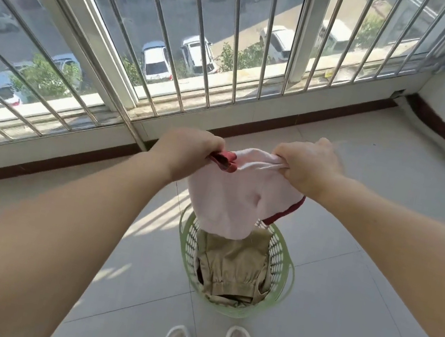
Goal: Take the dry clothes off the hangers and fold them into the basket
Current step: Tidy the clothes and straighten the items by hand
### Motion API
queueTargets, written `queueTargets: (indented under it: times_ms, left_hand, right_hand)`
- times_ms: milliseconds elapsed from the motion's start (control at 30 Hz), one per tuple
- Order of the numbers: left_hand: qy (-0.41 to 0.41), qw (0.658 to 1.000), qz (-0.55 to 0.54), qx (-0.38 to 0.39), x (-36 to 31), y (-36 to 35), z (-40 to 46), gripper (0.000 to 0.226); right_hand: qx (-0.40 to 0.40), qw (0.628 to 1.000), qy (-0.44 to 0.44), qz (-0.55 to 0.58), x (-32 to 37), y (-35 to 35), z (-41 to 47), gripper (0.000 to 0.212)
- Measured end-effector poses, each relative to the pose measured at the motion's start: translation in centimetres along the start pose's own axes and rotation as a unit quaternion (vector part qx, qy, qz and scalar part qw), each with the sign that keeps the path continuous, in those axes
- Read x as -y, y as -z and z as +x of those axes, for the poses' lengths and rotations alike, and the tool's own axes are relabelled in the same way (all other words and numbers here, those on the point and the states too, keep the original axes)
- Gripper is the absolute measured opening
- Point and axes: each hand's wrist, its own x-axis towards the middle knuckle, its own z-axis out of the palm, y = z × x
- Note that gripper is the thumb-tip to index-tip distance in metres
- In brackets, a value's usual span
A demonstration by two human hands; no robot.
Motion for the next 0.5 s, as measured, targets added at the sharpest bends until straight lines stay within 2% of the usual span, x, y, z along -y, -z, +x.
queueTargets:
  times_ms: [100,233,300,500]
  left_hand:
    - [-0.018,1.0,0.009,-0.023,0.4,-2.7,0.2,0.016]
    - [-0.041,0.999,-0.003,0.005,0.9,-8.6,-0.5,0.013]
    - [-0.045,0.998,-0.008,0.038,0.7,-12.3,-1.1,0.011]
    - [-0.049,0.975,-0.061,0.208,-0.9,-24.5,-4.2,0.019]
  right_hand:
    - [-0.003,1.0,0.01,-0.021,0.2,-2.4,0.4,0.017]
    - [0.042,0.999,0.026,-0.023,0.8,-7.3,-0.4,0.014]
    - [0.074,0.996,0.037,-0.016,1.2,-10.7,-1.4,0.015]
    - [0.222,0.974,0.049,0.006,2.7,-22.5,-4.8,0.012]
